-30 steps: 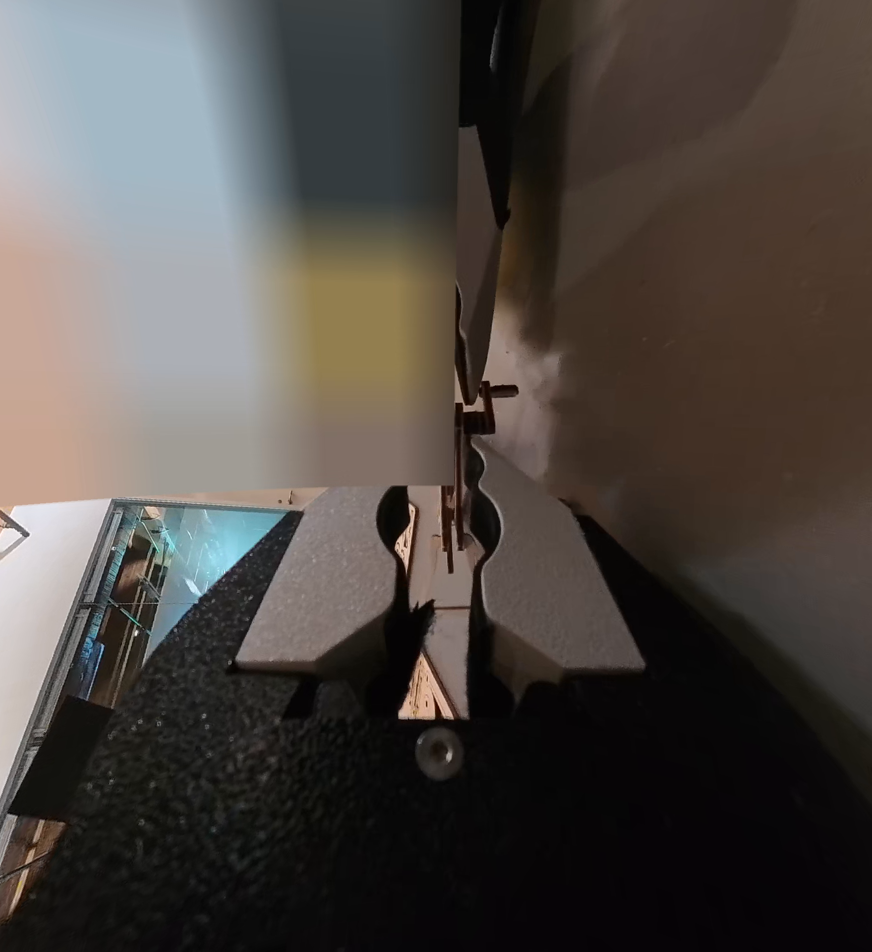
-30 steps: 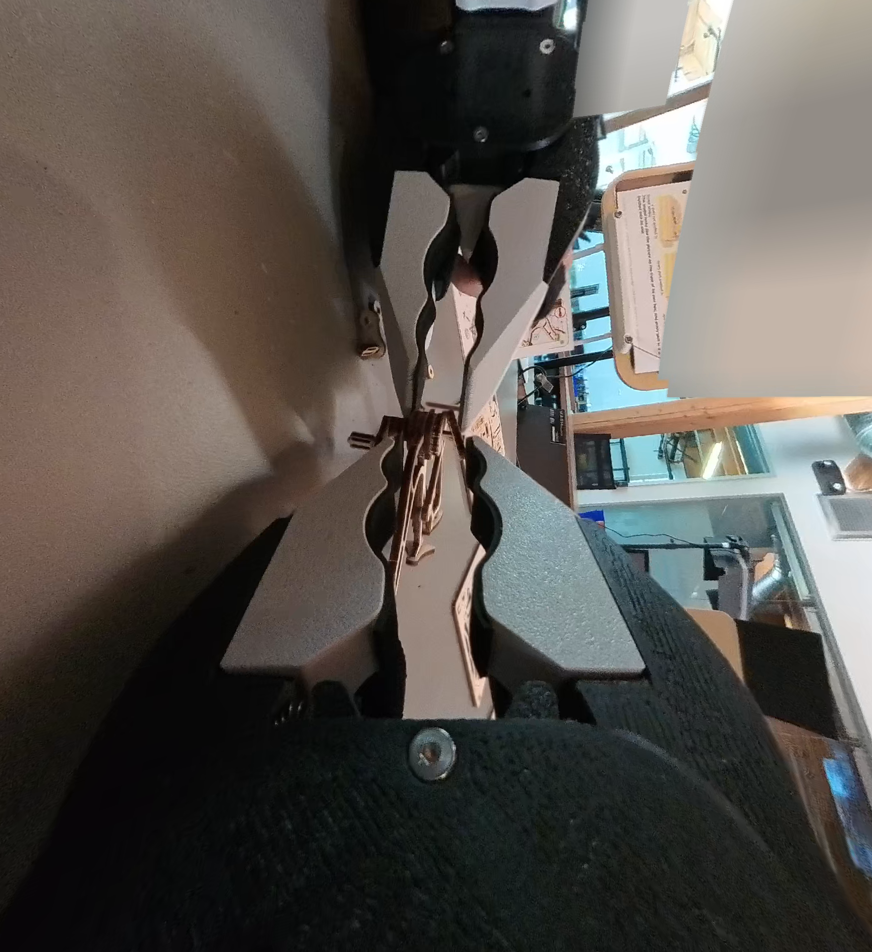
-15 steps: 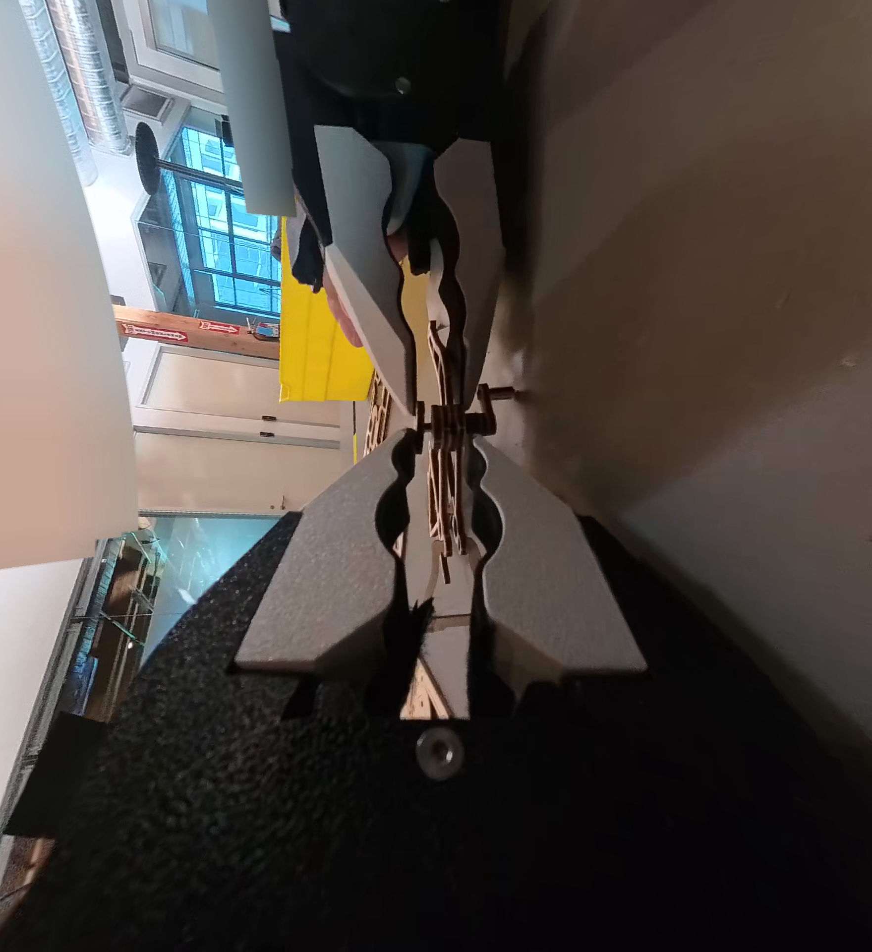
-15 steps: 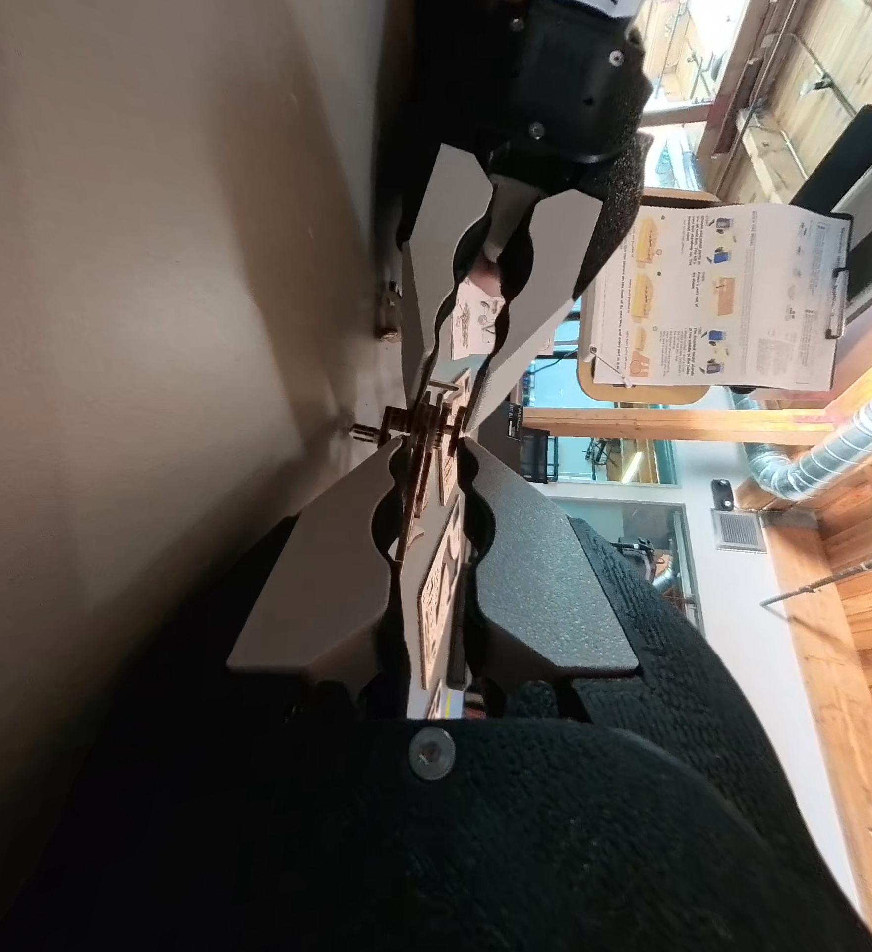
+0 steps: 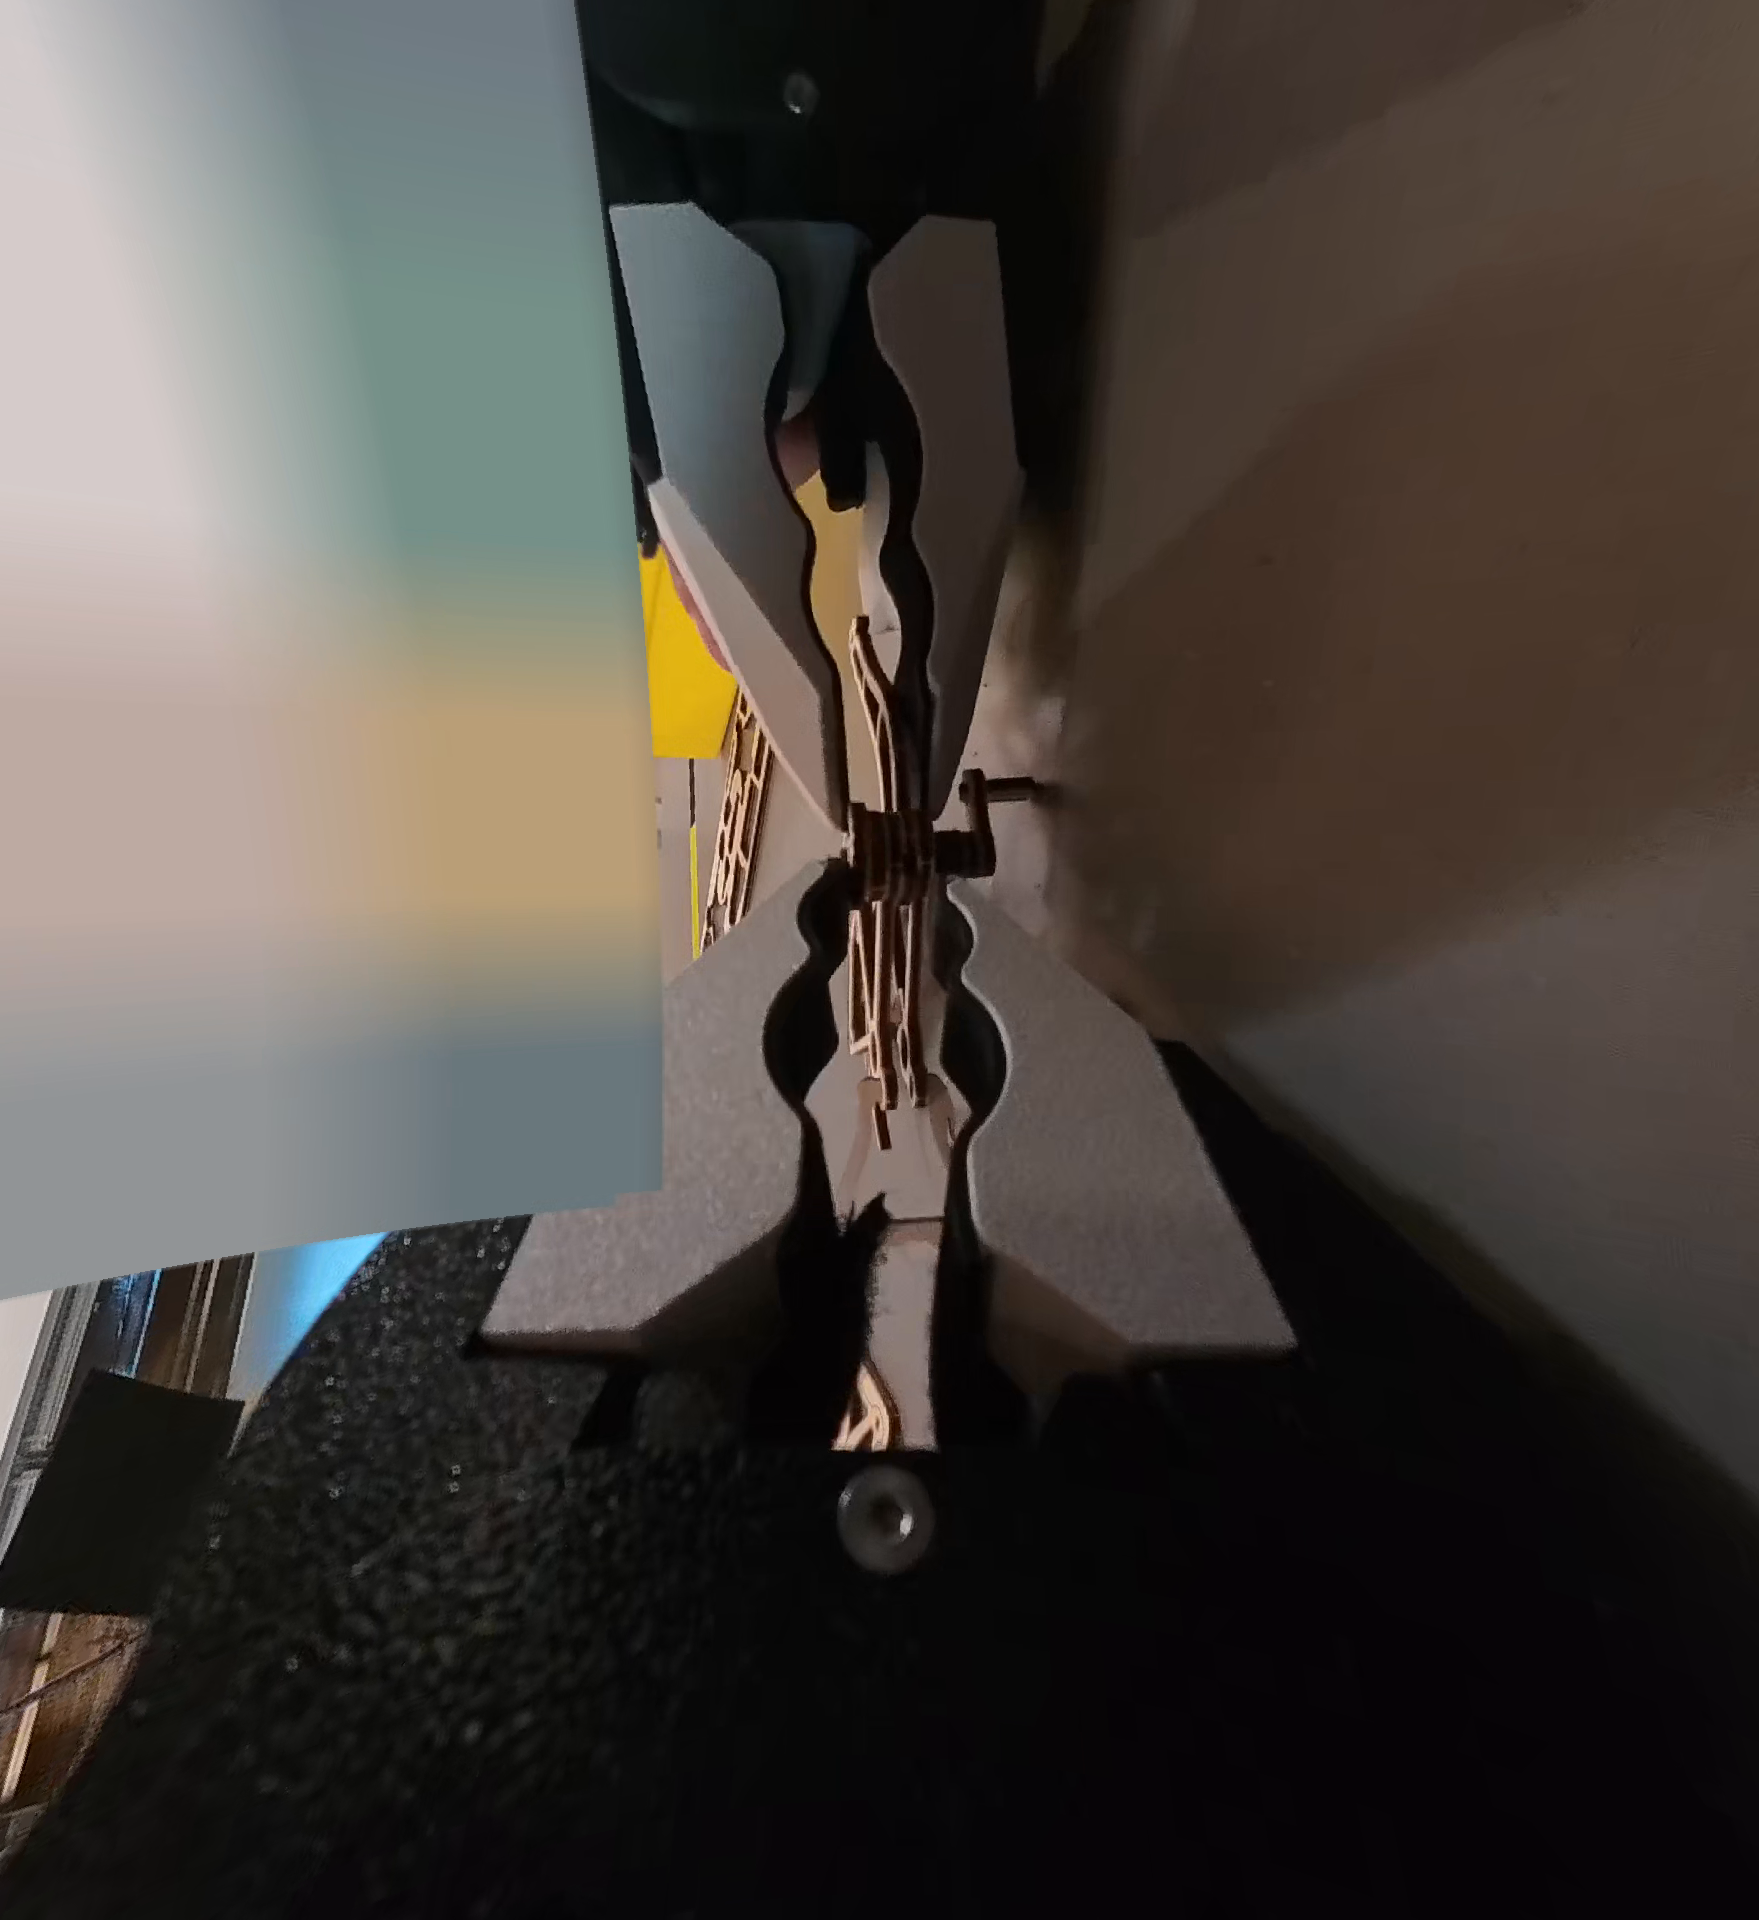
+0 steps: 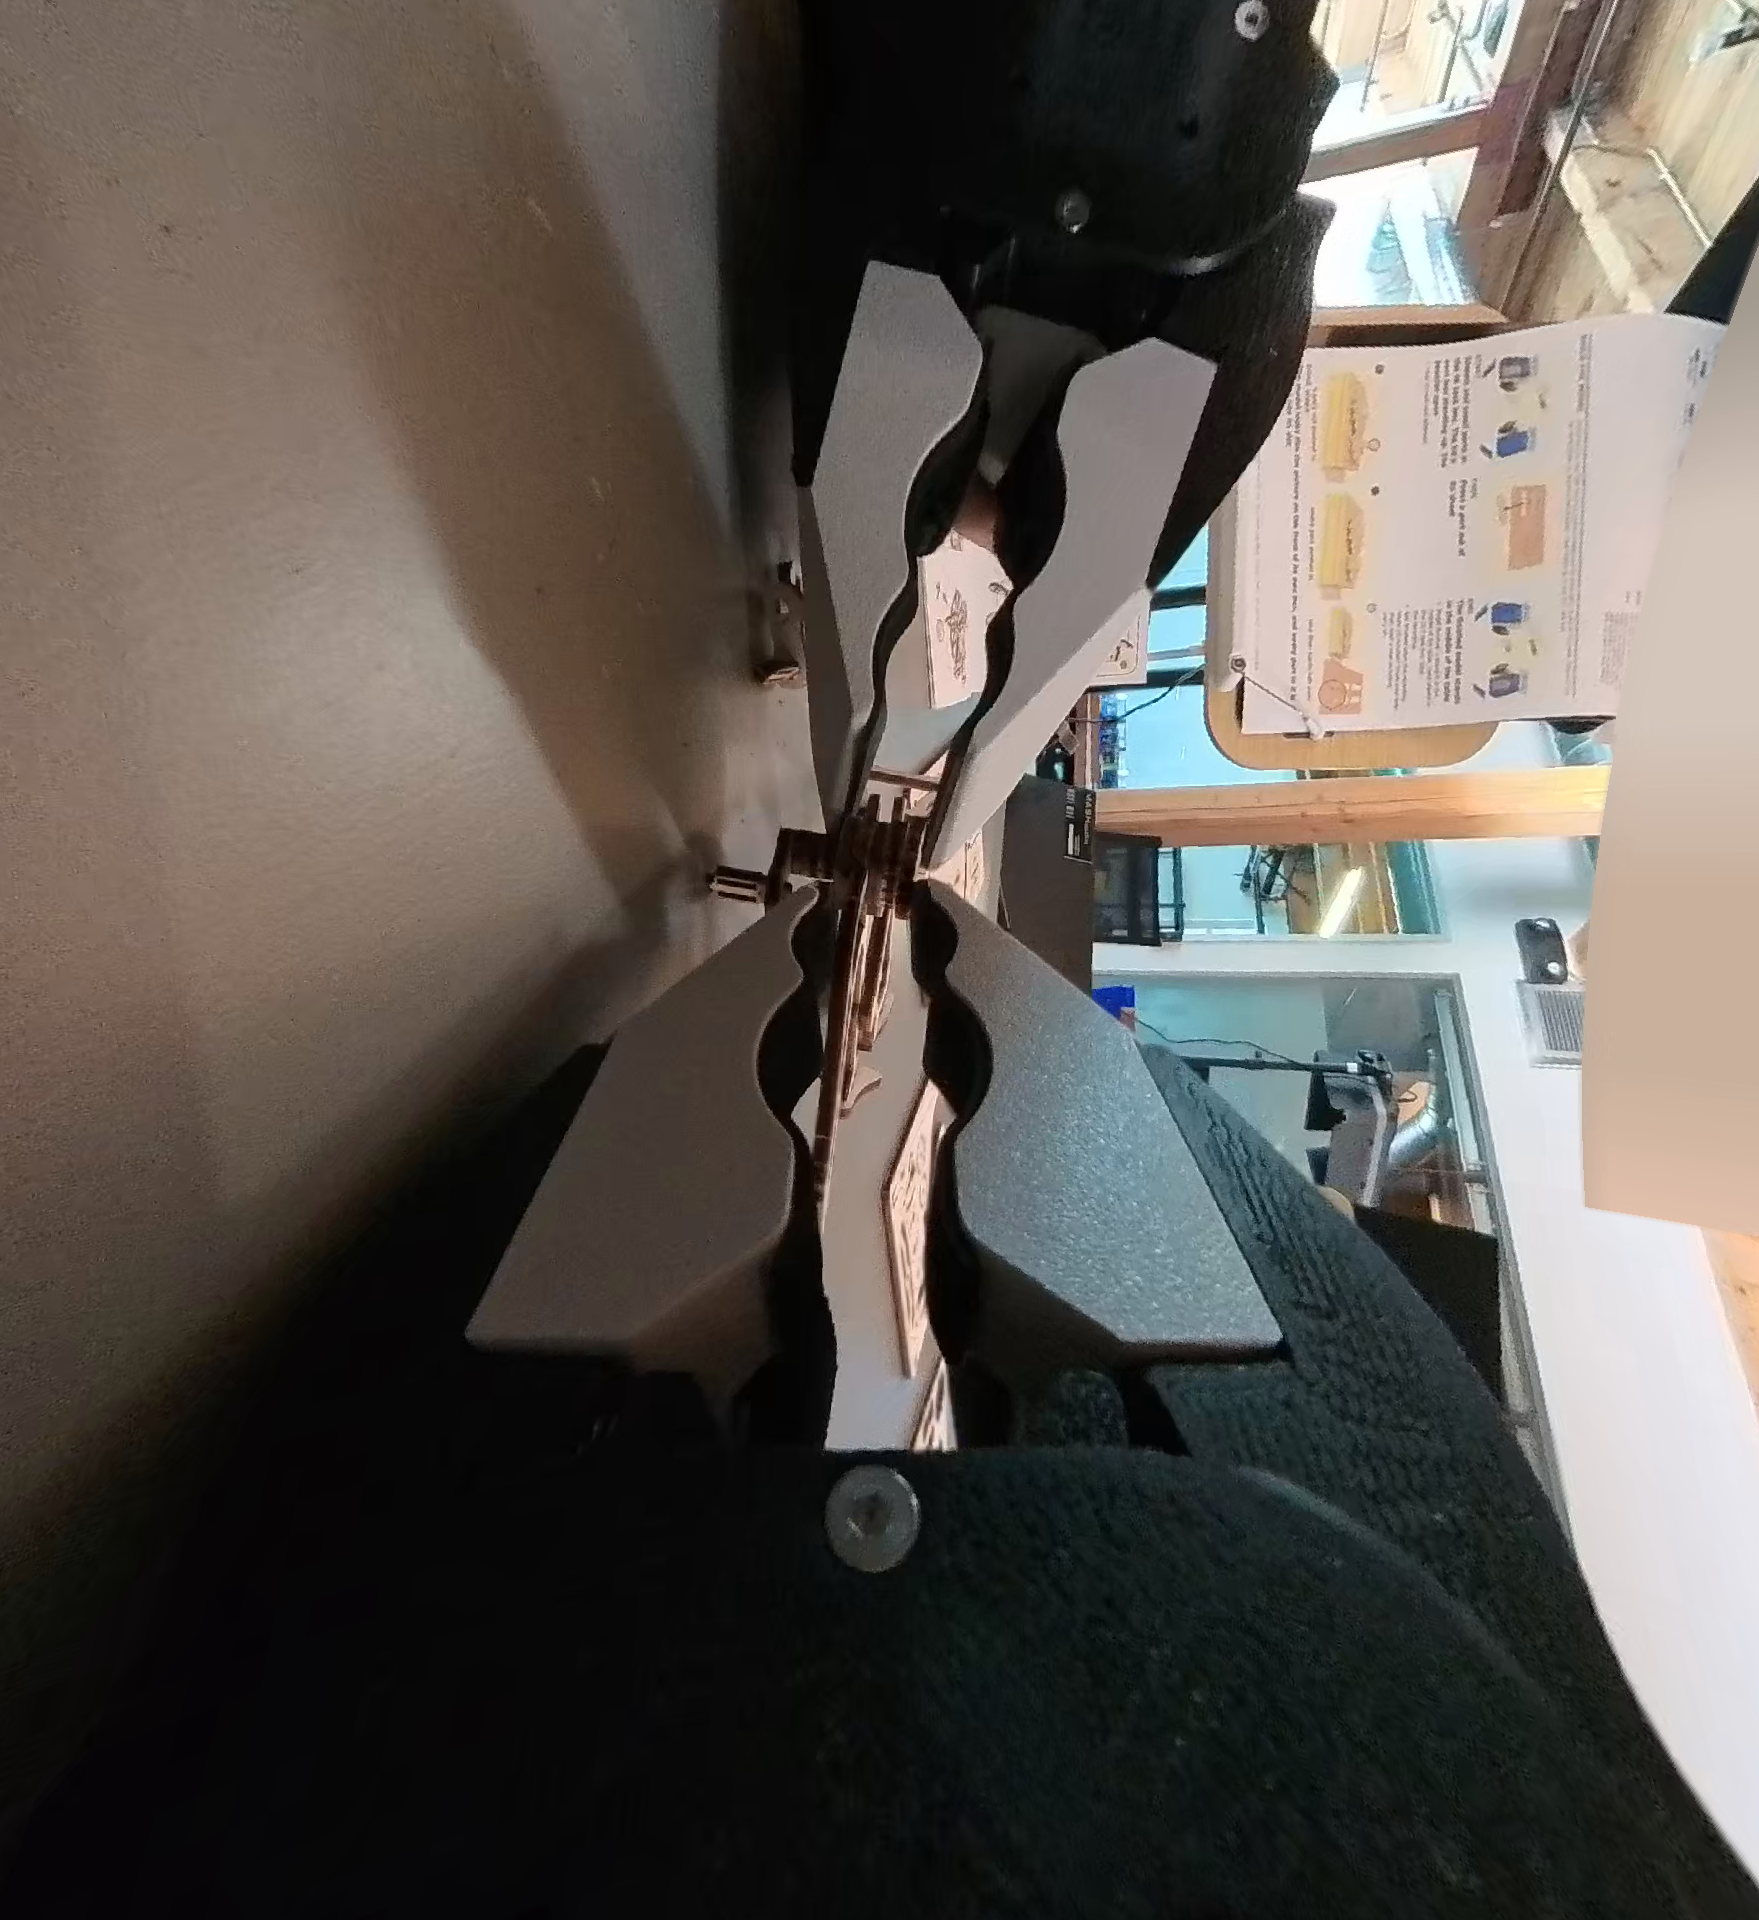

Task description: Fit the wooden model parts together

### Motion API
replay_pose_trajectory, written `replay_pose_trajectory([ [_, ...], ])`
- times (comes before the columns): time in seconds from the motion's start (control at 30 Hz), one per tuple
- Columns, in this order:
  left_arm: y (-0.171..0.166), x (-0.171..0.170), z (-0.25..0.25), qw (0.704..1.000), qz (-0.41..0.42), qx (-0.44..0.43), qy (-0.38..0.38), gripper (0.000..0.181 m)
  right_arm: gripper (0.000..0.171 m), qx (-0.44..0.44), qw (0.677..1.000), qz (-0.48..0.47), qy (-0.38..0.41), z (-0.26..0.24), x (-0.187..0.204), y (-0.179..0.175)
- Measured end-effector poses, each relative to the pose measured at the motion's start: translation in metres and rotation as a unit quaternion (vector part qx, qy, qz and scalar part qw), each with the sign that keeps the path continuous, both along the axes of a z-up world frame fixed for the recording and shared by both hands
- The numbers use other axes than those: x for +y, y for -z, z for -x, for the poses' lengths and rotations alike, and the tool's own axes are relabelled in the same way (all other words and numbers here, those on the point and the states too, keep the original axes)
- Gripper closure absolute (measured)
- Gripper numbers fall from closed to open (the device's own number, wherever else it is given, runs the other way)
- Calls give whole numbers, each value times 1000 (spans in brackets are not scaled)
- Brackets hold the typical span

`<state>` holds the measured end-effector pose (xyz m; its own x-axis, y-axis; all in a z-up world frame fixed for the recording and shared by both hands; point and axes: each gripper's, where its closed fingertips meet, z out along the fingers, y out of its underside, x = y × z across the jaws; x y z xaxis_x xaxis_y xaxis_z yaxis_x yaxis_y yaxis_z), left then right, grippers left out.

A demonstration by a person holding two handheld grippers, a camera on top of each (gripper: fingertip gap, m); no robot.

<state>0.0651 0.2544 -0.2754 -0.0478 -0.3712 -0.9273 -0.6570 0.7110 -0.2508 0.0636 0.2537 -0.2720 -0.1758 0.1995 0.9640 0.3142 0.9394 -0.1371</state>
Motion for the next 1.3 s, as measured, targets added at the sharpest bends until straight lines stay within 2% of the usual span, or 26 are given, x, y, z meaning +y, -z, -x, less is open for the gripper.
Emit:
replay_pose_trajectory([
  [0.03, 0, 0, 0, 1000, 1, 0, -2, 169, 159, -1, 1000, -3, 2, 0, 0, 0],
  [0.23, -5, 2, -1, 999, 22, -30, 5, 168, 159, 11, 999, 37, 8, -1, 3, -4],
  [0.33, -15, 5, 2, 997, 21, -74, 4, 161, 159, 37, 996, 78, 4, -2, 4, -12],
  [0.43, -11, 3, -1, 997, 42, -70, 15, 151, 160, 50, 993, 110, -2, -2, 3, -16],
  [0.83, -9, 3, -3, 998, 46, -50, 11, 157, 159, 49, 993, 104, -19, -3, 1, -14],
  [0.87, -9, 3, -2, 998, 43, -49, 9, 159, 159, 44, 993, 107, -19, -3, 1, -13],
  [0.9, -11, 3, -1, 998, 38, -50, 5, 170, 159, 38, 993, 111, -20, -3, 0, -12],
  [1.23, -13, 5, 0, 996, 50, -69, 7, 169, 159, 48, 993, 110, -15, -2, 1, -12],
  [1.3, -13, 7, 1, 996, 51, -72, 0, 161, 159, 56, 990, 128, -8, -3, 3, -14],
])
